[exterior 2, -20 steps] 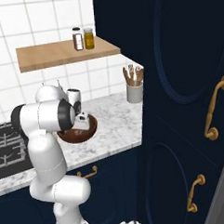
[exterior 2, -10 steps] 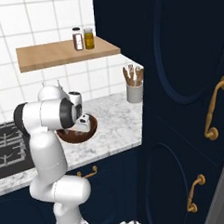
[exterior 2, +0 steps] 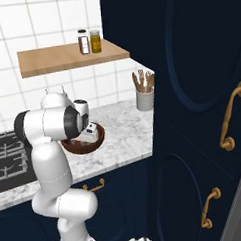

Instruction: Grab a lemon wedge from the fridge and one ice cube from the ice bowl, and put them in the glass of lemonade.

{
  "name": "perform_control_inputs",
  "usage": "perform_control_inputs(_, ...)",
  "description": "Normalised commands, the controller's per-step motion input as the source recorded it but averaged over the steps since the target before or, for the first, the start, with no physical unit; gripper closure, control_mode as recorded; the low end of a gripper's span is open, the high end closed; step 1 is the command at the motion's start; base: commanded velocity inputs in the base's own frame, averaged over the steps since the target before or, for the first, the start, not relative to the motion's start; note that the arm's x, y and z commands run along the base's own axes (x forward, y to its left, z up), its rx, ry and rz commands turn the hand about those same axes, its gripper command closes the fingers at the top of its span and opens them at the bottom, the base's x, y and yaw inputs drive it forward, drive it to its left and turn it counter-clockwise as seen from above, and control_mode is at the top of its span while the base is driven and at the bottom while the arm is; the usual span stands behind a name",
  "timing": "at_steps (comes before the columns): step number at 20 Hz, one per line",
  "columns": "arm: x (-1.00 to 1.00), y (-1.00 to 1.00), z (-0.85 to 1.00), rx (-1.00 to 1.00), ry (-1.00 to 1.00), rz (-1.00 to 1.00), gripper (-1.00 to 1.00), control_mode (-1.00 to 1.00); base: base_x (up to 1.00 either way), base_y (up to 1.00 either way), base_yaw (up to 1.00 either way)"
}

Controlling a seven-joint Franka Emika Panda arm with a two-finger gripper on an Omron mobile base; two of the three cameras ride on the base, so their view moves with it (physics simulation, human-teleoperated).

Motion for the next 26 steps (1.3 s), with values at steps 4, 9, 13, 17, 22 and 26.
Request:
perform_control_inputs(4, 0.0, -0.03, -0.12, 0.0, -0.01, -0.01, -1.0, -1.0, 0.0, 0.0, 0.0)
perform_control_inputs(9, 0.04, 0.0, -0.03, 0.0, -0.01, 0.0, -1.0, -1.0, 0.0, 0.0, 0.0)
perform_control_inputs(13, 0.05, 0.01, -0.01, 0.0, -0.03, 0.0, -1.0, -1.0, 0.0, 0.0, 0.0)
perform_control_inputs(17, 0.02, 0.12, 0.0, 0.0, -0.02, 0.0, -1.0, -1.0, 0.0, 0.0, 0.0)
perform_control_inputs(22, 0.13, 0.14, -0.22, 0.0, 0.0, 0.0, -1.0, -1.0, 0.0, 0.0, 0.0)
perform_control_inputs(26, 0.0, 0.0, -0.08, 0.0, 0.0, 0.0, -1.0, -1.0, 0.0, 0.0, 0.0)
